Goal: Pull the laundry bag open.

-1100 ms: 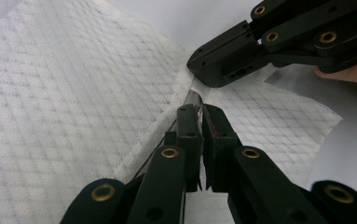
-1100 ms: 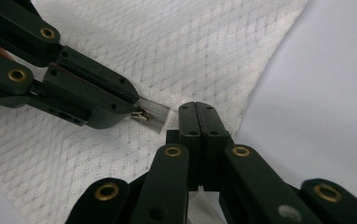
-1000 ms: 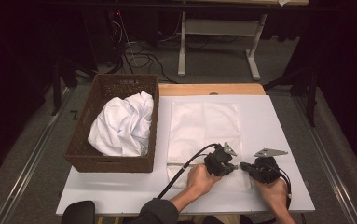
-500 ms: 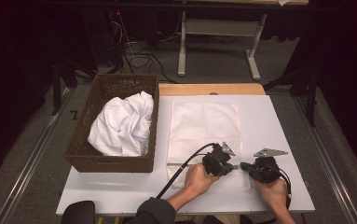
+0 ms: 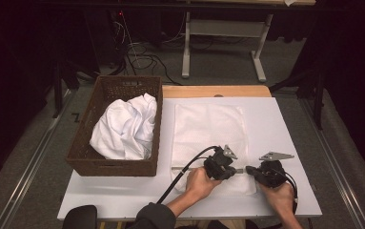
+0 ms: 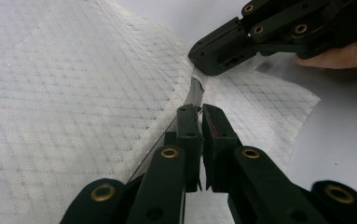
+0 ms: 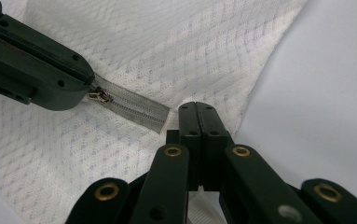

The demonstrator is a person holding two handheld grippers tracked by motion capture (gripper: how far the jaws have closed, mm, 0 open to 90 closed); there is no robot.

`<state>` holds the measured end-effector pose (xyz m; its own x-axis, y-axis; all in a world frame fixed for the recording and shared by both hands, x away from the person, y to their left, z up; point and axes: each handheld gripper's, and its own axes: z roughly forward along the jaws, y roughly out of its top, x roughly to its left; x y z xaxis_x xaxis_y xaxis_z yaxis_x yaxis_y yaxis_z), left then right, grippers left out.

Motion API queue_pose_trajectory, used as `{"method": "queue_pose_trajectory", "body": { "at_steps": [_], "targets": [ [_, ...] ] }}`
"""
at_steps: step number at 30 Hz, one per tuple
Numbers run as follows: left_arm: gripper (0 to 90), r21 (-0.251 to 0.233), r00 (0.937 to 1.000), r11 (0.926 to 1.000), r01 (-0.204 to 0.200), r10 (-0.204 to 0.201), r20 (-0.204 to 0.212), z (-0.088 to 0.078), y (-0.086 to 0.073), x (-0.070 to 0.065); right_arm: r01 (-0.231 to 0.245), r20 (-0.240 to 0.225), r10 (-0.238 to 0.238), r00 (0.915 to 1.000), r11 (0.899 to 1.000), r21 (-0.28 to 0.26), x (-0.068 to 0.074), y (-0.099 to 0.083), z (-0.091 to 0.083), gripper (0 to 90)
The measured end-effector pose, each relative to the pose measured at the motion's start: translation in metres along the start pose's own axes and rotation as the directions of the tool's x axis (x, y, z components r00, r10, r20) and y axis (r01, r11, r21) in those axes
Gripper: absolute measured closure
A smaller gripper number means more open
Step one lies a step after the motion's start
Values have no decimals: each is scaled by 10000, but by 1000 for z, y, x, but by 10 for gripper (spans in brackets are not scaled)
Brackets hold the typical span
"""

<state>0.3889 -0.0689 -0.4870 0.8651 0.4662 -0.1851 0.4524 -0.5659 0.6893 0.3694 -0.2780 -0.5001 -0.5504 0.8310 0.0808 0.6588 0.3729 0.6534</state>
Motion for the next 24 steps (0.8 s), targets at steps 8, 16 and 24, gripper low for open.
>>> {"method": "queue_pose_trajectory", "body": {
  "at_steps": [8,16,24],
  "targets": [
    [862,6,10000,10000,26,-26,11,-4,-2,1,1,-6,-1,10000,10000,-1,0,0,0,900],
    [862,-23,10000,10000,69,-69,2,-7,-4,3,4,37,-4,10000,10000,21,1,0,0,900],
    [861,-74,9998,9998,181,-181,35,-11,-8,5,33,75,-33,10000,10000,17,1,0,0,900]
  ]
}}
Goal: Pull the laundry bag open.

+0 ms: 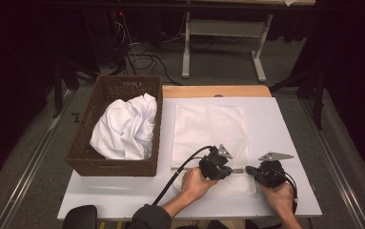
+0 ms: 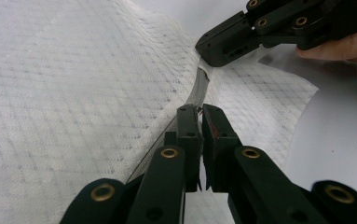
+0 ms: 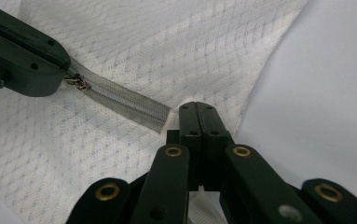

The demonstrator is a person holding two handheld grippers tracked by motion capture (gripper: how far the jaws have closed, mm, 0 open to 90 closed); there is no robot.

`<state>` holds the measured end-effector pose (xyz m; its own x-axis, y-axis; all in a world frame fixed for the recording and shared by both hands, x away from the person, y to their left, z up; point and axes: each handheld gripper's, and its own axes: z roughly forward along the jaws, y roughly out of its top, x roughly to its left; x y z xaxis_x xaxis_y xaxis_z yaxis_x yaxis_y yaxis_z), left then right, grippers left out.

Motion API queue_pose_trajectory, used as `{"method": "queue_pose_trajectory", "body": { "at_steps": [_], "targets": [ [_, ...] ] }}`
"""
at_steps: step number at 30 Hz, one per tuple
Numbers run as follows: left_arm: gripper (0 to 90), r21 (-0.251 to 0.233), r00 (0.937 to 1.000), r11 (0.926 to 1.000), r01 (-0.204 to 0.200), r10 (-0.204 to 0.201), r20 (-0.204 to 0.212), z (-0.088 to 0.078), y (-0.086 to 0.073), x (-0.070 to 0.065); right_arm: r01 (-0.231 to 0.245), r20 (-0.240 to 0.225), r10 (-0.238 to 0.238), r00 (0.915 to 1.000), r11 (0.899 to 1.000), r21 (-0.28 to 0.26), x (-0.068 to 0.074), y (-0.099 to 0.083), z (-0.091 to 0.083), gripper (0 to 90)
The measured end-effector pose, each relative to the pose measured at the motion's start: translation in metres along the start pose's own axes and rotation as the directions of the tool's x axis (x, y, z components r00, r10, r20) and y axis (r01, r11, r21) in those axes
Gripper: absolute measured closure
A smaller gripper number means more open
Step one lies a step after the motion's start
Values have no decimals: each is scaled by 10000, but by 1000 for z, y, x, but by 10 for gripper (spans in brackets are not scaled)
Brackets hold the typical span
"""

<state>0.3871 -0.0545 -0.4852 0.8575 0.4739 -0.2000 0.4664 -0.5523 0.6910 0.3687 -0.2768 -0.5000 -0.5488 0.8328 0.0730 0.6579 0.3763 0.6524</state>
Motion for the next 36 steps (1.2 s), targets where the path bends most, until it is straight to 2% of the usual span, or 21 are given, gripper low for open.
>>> {"method": "queue_pose_trajectory", "body": {
  "at_steps": [6,17,36],
  "targets": [
    [861,-18,10000,10000,37,-37,-29,-4,-2,2,7,22,-7,10000,10000,18,0,0,0,900],
    [862,157,9997,9997,-172,175,-194,-10,-4,2,12,38,-12,10000,10000,25,0,0,0,900],
    [861,102,9999,9999,32,-30,-167,-18,-12,5,-18,8,18,10000,10000,32,0,0,0,900]
  ]
}}
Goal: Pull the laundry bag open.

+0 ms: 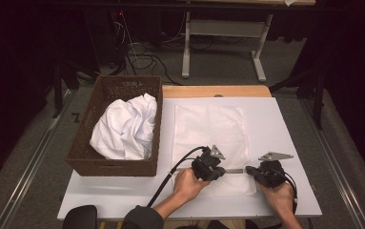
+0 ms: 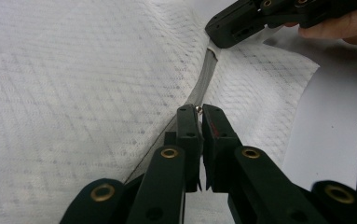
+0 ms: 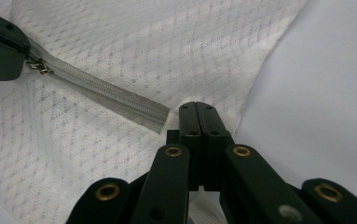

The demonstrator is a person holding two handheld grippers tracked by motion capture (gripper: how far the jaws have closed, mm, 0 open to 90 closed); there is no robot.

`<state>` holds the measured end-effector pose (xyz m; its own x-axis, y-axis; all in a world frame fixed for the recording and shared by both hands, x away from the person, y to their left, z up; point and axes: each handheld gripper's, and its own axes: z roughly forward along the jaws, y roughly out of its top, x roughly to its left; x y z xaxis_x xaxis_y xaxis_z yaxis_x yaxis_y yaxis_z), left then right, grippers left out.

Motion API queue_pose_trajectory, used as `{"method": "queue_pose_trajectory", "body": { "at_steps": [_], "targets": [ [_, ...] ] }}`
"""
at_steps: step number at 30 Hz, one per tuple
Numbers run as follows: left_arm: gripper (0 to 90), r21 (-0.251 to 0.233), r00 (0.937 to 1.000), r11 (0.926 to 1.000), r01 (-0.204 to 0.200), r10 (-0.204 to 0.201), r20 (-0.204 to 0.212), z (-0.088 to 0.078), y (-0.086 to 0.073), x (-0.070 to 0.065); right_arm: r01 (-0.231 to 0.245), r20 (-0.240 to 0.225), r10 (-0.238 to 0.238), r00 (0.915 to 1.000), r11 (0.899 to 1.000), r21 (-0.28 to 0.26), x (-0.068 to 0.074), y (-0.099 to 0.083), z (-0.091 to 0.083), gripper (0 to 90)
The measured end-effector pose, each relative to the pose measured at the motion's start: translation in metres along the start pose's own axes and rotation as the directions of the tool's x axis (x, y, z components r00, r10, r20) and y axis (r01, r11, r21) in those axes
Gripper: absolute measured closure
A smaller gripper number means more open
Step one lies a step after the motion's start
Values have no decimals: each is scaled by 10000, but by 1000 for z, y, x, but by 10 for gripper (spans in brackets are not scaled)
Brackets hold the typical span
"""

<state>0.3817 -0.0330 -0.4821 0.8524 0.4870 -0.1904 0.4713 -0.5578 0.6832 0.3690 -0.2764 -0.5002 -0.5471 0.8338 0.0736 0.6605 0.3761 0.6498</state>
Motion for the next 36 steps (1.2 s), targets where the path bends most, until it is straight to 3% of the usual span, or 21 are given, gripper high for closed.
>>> {"method": "queue_pose_trajectory", "body": {
  "at_steps": [36],
  "targets": [
    [862,-51,9993,9995,316,-317,-202,-22,-16,10,-9,-62,9,10000,10000,-23,-1,0,0,900]
  ]
}}
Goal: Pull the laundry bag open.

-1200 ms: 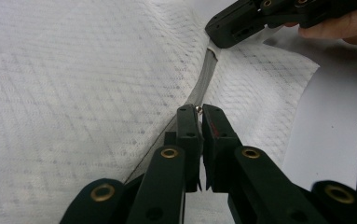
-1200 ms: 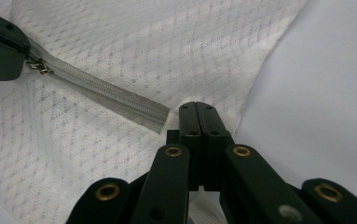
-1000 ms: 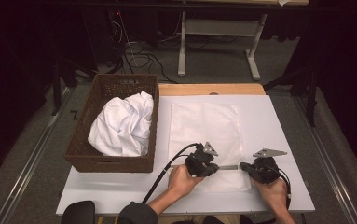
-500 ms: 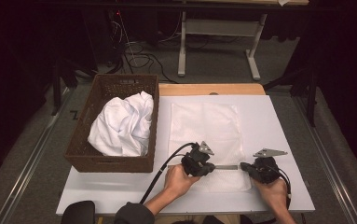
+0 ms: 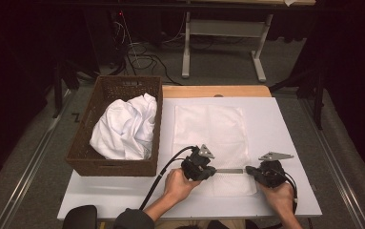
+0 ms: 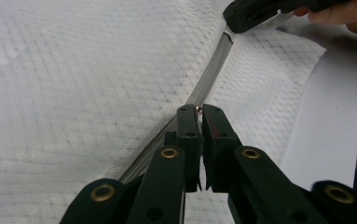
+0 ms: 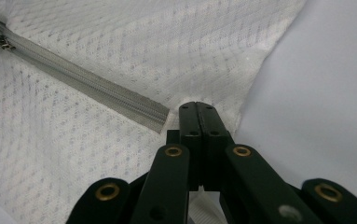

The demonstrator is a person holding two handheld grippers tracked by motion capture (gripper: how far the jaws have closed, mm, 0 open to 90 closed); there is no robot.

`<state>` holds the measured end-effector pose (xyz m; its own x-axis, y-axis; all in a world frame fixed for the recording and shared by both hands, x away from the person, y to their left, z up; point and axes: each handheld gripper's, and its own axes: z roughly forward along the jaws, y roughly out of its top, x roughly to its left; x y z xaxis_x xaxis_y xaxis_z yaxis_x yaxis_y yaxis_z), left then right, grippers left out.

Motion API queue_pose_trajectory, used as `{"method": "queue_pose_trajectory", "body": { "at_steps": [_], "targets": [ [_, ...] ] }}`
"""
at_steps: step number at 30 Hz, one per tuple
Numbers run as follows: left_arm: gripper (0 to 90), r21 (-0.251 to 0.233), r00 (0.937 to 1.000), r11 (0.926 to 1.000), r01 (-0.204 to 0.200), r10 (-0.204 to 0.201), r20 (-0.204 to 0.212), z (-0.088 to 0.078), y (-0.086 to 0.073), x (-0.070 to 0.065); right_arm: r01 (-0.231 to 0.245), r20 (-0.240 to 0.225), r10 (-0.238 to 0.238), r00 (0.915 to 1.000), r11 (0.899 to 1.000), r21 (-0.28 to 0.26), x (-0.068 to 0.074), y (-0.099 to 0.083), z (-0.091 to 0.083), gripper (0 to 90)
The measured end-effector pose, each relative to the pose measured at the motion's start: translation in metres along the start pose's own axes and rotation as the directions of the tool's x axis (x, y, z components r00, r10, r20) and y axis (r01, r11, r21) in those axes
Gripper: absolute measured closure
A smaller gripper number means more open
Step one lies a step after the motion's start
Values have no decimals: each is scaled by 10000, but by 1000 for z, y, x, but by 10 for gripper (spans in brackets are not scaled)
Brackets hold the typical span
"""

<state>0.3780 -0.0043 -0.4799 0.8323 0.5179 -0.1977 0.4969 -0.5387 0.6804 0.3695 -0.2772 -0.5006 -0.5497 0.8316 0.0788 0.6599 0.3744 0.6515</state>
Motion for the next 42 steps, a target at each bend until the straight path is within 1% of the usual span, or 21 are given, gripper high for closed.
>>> {"method": "queue_pose_trajectory", "body": {
  "at_steps": [3,5,7,9,14,18,21,29,31,33,35,39,42],
  "targets": [
    [862,18,9999,10000,28,-27,-98,-2,-2,2,-28,3,28,10000,10000,9,0,0,0,900],
    [861,79,9993,9998,-177,179,-335,-3,-4,0,-26,-2,26,10000,10000,7,0,0,0,900],
    [862,69,9993,9998,-208,210,-321,-5,-5,-1,23,14,-23,10000,10000,0,0,0,0,900],
    [861,20,9991,9998,-202,203,-369,-7,-7,0,31,25,-31,10000,10000,2,0,0,0,900],
    [862,-71,9988,10000,-38,35,-487,-14,-12,4,34,27,-34,10000,10000,28,0,0,0,900],
    [862,-91,9982,10000,-16,11,-608,-19,-16,6,27,25,-27,10000,10000,4,0,0,0,900],
    [862,-173,9979,9998,36,-47,-642,-21,-17,6,28,29,-28,10000,10000,4,0,0,0,900],
    [862,-213,9973,9997,114,-129,-728,-26,-21,8,32,17,-32,10000,10000,-5,0,0,0,900],
    [861,-146,9962,9999,-14,2,-875,-27,-23,7,27,11,-27,10000,10000,-2,0,0,0,900],
    [862,-124,9958,9999,-71,59,-914,-29,-24,7,85,86,-86,9999,10000,34,1,0,0,900],
    [862,-156,9955,9999,-54,39,-945,-31,-26,7,142,136,-143,9998,9999,66,2,1,0,900],
    [861,-200,9946,9998,-20,-1,-1035,-34,-28,8,101,144,-101,9998,9999,48,2,1,0,900],
    [862,-151,9945,9999,-10,-6,-1050,-35,-30,9,104,130,-105,9999,9999,45,2,0,0,900]
  ]
}}
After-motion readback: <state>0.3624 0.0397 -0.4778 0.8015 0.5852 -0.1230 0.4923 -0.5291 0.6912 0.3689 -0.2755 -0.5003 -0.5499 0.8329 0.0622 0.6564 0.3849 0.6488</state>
